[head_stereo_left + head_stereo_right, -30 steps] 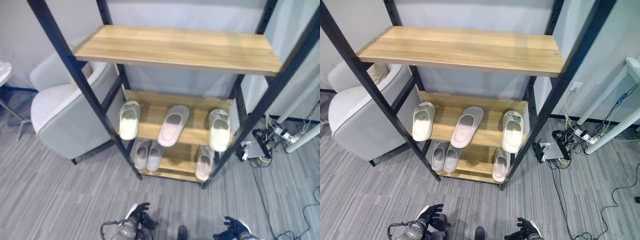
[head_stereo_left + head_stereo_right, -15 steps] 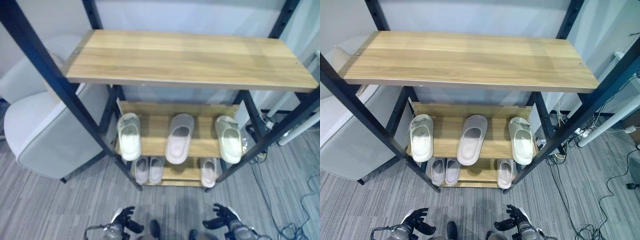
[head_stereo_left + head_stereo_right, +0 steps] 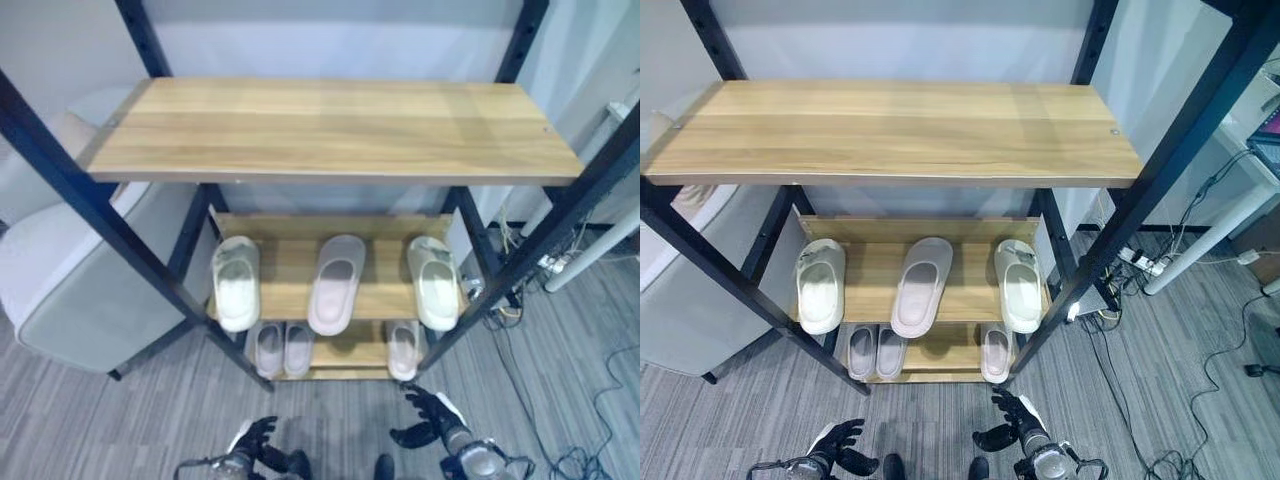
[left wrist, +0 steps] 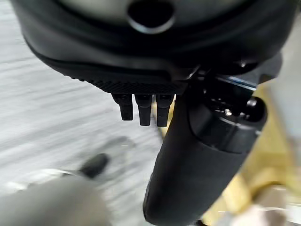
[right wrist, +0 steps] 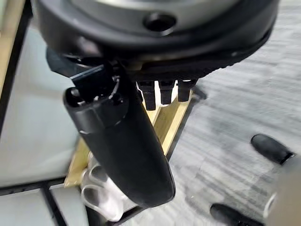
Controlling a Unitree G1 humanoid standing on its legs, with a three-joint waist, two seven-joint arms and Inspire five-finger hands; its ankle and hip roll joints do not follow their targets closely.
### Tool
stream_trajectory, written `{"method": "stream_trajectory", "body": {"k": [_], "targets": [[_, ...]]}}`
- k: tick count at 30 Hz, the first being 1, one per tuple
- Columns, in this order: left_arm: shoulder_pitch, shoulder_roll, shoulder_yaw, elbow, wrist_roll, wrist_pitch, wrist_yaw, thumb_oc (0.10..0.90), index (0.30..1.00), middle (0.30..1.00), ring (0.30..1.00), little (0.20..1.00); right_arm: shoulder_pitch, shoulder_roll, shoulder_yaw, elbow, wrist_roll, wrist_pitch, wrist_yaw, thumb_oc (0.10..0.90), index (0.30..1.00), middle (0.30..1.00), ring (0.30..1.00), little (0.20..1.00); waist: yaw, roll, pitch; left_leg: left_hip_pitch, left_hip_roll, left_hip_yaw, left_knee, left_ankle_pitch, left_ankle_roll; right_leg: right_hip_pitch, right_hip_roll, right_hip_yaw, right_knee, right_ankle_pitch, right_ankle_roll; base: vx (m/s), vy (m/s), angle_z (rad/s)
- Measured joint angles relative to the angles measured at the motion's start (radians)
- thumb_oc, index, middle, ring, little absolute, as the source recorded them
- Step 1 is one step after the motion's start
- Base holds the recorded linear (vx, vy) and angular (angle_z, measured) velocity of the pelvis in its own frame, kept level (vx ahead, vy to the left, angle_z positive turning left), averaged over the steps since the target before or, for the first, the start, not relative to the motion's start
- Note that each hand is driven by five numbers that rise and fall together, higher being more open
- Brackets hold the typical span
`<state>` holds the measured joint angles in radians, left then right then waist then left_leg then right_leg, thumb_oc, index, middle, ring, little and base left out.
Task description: Arrange the slippers neatly on the shoe rack.
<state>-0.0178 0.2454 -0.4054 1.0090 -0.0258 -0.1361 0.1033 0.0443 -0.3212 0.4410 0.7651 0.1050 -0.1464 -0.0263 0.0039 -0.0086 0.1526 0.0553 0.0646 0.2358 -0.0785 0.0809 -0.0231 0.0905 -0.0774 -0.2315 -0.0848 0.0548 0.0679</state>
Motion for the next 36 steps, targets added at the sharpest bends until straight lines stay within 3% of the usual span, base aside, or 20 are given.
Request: {"method": "stream_trajectory", "body": {"k": [5,14,18,26,36], "targets": [[0.013,0.014,-0.073,-0.198,0.001,-0.002,-0.007,0.800,0.900,0.900,0.900,0.900,0.001,0.027,-0.016,0.153,-0.018,-0.001,-0.002,0.800,0.900,0.900,0.900,0.900,-0.002,0.012,-0.020,-0.001,-0.003,-0.017,-0.001,0.005,-0.001,0.008,-0.003,-0.012,-0.001,0.001,0.004,-0.01,-0.037,0.06],[0.107,0.094,-0.055,-0.598,-0.009,-0.024,-0.048,0.800,0.900,0.900,0.900,0.900,0.040,0.040,-0.136,0.302,0.048,0.003,-0.018,0.800,0.900,0.900,0.900,0.900,0.002,0.035,-0.031,-0.010,0.004,-0.047,-0.001,0.017,-0.007,0.013,-0.001,-0.039,-0.005,0.002,0.004,-0.03,-0.047,0.09],[0.128,0.096,-0.017,-0.642,-0.008,-0.023,-0.052,0.800,0.900,0.900,0.900,0.900,0.034,0.038,-0.140,0.320,0.056,0.004,-0.018,0.800,0.900,0.900,0.900,0.900,0.006,0.053,-0.036,-0.010,0.004,-0.062,-0.005,0.015,-0.015,0.021,-0.001,-0.054,-0.008,0.001,0.004,-0.01,-0.036,0.13],[0.175,0.111,0.019,-0.665,-0.008,-0.018,-0.071,0.800,0.900,0.900,0.900,0.900,0.030,0.038,-0.140,0.339,0.057,0.011,-0.018,0.800,0.900,0.900,0.900,0.900,0.033,0.058,-0.038,-0.016,0.001,-0.088,-0.001,0.029,-0.007,0.028,-0.001,-0.079,-0.009,-0.001,0.005,-0.01,-0.025,0.09],[0.234,0.154,0.100,-0.900,-0.068,-0.018,-0.072,0.800,0.900,0.900,0.900,0.900,0.032,0.038,-0.140,0.346,0.056,0.016,-0.025,0.800,0.900,0.900,0.900,0.900,0.062,0.068,-0.034,-0.016,0.002,-0.108,-0.005,0.025,-0.015,0.044,0.001,-0.092,-0.009,-0.005,0.004,-0.01,-0.009,0.05]]}}
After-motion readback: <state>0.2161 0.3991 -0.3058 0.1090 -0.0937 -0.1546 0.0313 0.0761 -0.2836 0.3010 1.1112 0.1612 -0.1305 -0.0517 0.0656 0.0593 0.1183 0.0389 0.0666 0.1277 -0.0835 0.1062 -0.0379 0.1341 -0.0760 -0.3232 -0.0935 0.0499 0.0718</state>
